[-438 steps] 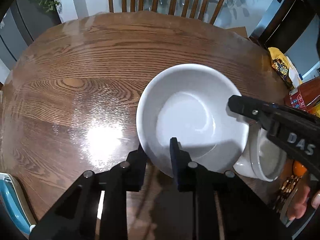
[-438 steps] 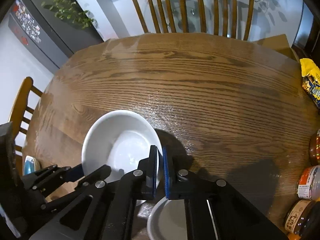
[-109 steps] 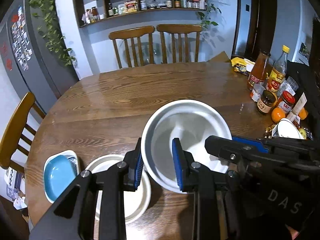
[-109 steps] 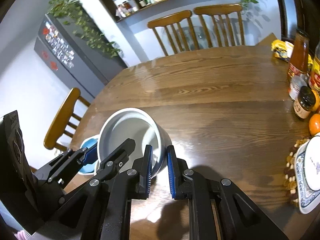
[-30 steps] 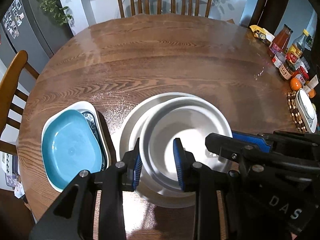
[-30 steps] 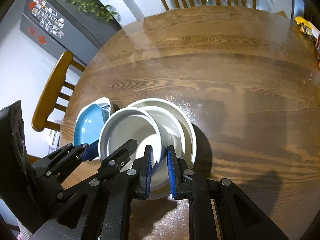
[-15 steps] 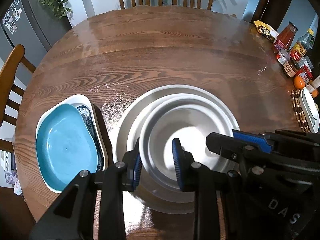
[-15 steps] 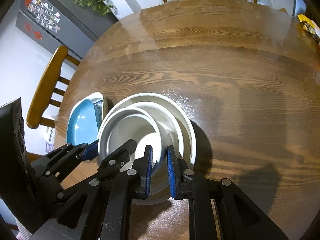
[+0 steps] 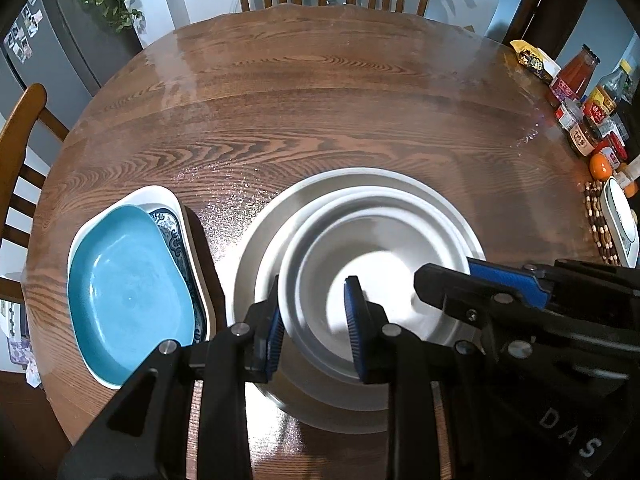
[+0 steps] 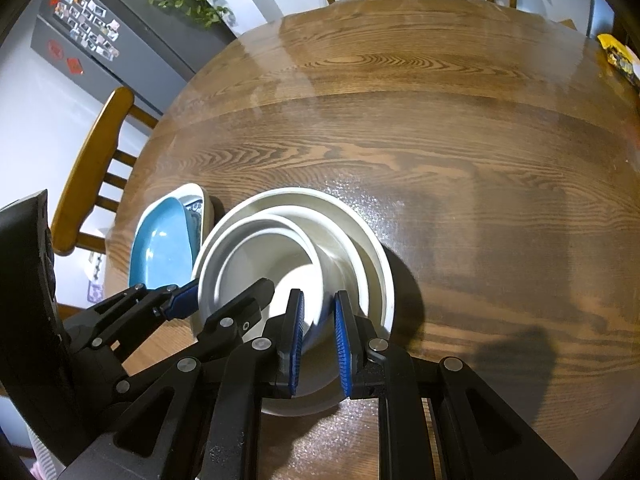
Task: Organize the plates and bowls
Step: 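Lower the small white bowl into the medium white bowl and open both tools, then move both tools to the rim of the nested white bowl stack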
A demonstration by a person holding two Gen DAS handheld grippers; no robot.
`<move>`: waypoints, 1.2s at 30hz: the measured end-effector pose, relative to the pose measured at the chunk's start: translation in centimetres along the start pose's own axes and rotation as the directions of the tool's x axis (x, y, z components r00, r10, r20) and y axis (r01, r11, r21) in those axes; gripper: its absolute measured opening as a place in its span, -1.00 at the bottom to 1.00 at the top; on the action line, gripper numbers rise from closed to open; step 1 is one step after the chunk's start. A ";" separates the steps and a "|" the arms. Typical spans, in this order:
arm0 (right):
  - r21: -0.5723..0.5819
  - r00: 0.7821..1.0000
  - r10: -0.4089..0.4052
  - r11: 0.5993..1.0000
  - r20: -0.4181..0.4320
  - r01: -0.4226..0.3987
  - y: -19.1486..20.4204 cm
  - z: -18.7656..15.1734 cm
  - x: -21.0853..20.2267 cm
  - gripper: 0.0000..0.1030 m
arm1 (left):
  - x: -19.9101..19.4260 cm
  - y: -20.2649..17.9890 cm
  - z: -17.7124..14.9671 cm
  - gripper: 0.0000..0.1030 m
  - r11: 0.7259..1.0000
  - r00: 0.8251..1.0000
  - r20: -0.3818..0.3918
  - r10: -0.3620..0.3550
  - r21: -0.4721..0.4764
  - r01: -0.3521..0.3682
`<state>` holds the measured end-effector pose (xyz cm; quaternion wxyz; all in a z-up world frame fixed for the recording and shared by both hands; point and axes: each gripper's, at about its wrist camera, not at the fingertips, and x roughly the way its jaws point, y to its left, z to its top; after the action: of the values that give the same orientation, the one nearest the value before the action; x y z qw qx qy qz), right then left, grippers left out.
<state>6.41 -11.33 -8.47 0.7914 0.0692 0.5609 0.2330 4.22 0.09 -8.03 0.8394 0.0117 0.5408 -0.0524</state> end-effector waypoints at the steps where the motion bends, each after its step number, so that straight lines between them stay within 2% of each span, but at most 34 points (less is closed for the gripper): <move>1: -0.001 1.000 -0.003 1.000 0.004 0.003 0.0 0.0 0.0 -0.67 | 0.0 0.1 0.0 -0.52 1.000 1.000 -0.001 -0.003 -0.004 0.003; 14: -0.053 0.997 -0.039 0.998 0.070 0.043 1.1 0.1 -1.6 -0.67 | -1.3 0.0 0.1 -0.45 1.000 0.998 0.052 0.024 0.006 -0.024; 16: -0.059 0.995 -0.044 0.997 0.085 0.049 1.2 0.1 -2.0 -0.67 | -1.7 0.0 0.2 -0.38 0.999 0.997 0.068 0.034 0.011 -0.035; 18: -0.065 0.994 -0.050 0.996 0.097 0.057 1.2 0.1 -2.4 -0.67 | -1.9 0.1 0.3 -0.19 0.999 0.996 0.079 0.038 0.010 -0.039; 23: -0.069 0.992 -0.050 0.996 0.118 0.058 1.3 0.0 -3.1 -0.67 | -2.6 0.1 0.3 -0.12 0.999 0.994 0.103 0.043 0.009 -0.044; 25: -0.069 0.990 -0.038 0.996 0.133 0.048 1.2 -0.1 -3.6 -0.67 | -3.0 0.1 0.2 0.01 0.999 0.992 0.116 0.044 0.010 -0.045; 27: -0.069 0.988 -0.036 0.996 0.153 0.047 1.1 -0.3 -4.1 -0.67 | -3.5 0.1 0.1 0.25 0.999 0.990 0.131 0.049 0.007 -0.051; 33: -0.051 0.978 -0.043 0.997 0.204 0.055 0.3 -0.7 -5.8 -0.67 | -4.8 0.6 0.0 0.33 0.998 0.984 0.167 0.055 -0.010 -0.054; 34: -0.050 0.978 -0.044 0.997 0.206 0.055 0.3 -0.7 -5.9 -0.60 | -4.9 0.7 0.0 0.38 0.998 0.984 0.169 0.056 -0.013 -0.055; 35: -0.047 0.977 -0.045 0.997 0.210 0.056 0.1 -0.7 -6.1 -0.39 | -5.1 0.8 -0.1 0.46 0.998 0.983 0.173 0.058 -0.016 -0.056; 36: -0.043 0.976 -0.045 0.998 0.215 0.056 0.0 -0.8 -6.3 -0.26 | -5.3 1.0 -0.1 0.48 0.998 0.982 0.179 0.061 -0.021 -0.058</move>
<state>4.01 -14.29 -3.34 0.8543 0.0602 0.4682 0.2176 2.03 1.45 -3.32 0.8861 0.0166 0.4626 -0.0240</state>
